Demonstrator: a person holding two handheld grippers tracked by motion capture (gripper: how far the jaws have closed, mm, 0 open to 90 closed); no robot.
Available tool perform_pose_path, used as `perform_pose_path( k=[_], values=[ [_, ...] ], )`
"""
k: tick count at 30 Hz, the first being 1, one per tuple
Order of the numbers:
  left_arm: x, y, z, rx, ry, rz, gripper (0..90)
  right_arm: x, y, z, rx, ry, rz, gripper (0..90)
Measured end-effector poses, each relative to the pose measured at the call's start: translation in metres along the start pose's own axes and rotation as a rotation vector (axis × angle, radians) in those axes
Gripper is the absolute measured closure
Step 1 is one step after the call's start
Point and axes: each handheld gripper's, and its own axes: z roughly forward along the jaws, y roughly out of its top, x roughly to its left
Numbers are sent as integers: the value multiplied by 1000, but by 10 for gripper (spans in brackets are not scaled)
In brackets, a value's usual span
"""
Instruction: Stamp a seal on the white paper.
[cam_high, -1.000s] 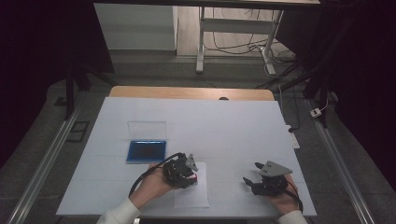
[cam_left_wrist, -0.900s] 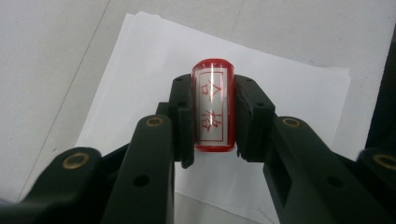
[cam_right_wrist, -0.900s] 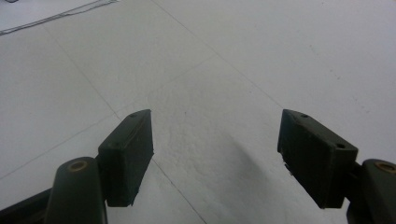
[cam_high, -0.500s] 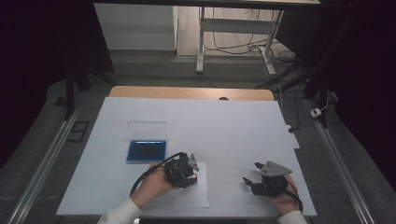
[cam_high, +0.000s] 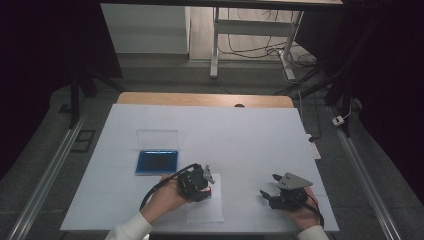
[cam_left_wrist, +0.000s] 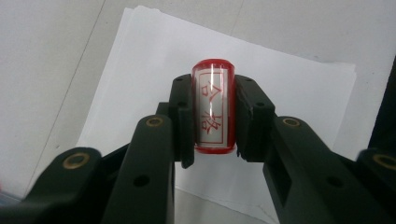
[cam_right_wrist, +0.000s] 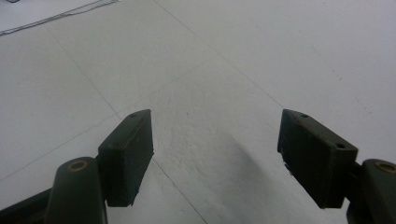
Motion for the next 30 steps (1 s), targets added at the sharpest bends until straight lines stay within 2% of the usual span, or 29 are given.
perform_pose_path(
  k=[15,18,22,27,30],
  values=[
    [-3,0,0,1,17,2,705,-1,0,-2,-1,-11,-1,263],
    [-2,0,0,-2,12,1,705,-1,0,-2,-6,-5,10,263],
    [-1,0,-1,-5,10,0,704,0,0,-2,-1,-10,2,263],
    [-1,-1,-5,-31,19,2,699,0,1,-2,-2,-11,-2,263],
    [1,-1,-8,-62,-8,-9,699,-1,0,-3,-9,-7,4,263]
  ],
)
